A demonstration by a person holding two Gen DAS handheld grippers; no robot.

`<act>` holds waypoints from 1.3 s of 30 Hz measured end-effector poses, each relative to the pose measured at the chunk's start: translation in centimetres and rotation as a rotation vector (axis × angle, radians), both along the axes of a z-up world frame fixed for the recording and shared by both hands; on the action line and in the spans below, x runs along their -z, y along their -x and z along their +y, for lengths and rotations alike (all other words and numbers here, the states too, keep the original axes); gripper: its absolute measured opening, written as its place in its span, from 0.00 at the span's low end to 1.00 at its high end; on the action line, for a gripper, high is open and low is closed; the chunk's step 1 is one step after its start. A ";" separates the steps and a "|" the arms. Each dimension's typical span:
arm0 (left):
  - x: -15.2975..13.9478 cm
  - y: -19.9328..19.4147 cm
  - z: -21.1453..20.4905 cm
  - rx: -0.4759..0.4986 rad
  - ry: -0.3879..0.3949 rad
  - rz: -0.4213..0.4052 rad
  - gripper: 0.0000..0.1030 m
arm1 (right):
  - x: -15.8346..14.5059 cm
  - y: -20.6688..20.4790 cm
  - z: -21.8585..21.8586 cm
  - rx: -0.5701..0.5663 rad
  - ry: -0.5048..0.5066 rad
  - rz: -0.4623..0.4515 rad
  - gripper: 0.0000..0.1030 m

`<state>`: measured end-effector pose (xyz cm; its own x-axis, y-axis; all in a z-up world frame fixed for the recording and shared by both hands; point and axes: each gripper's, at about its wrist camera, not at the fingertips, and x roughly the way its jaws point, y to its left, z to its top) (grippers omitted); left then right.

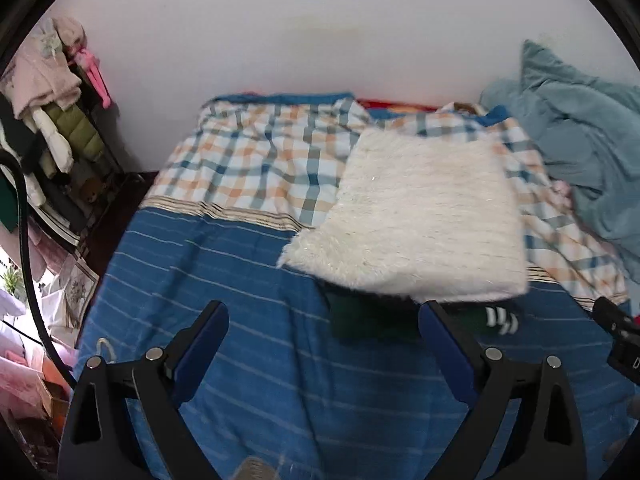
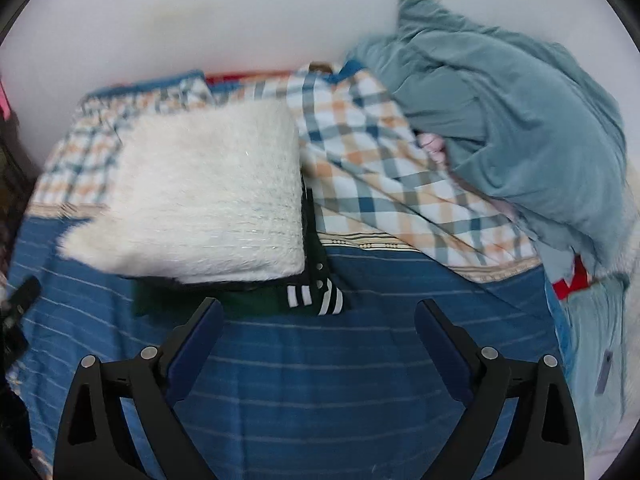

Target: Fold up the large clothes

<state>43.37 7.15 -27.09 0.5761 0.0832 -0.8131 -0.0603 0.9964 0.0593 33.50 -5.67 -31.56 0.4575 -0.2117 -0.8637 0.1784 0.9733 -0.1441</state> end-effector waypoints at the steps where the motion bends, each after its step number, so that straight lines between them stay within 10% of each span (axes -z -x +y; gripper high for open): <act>1: -1.3 1.2 0.0 0.010 0.006 -0.010 0.94 | -1.4 1.3 0.1 0.008 0.006 -0.023 0.95; 20: -21.0 22.0 2.4 0.068 0.029 -0.148 0.97 | -29.7 31.1 6.4 0.026 0.018 -0.298 0.98; 39: -26.2 30.7 1.9 0.052 0.012 -0.289 0.97 | -38.9 44.6 8.3 -0.042 0.029 -0.450 0.98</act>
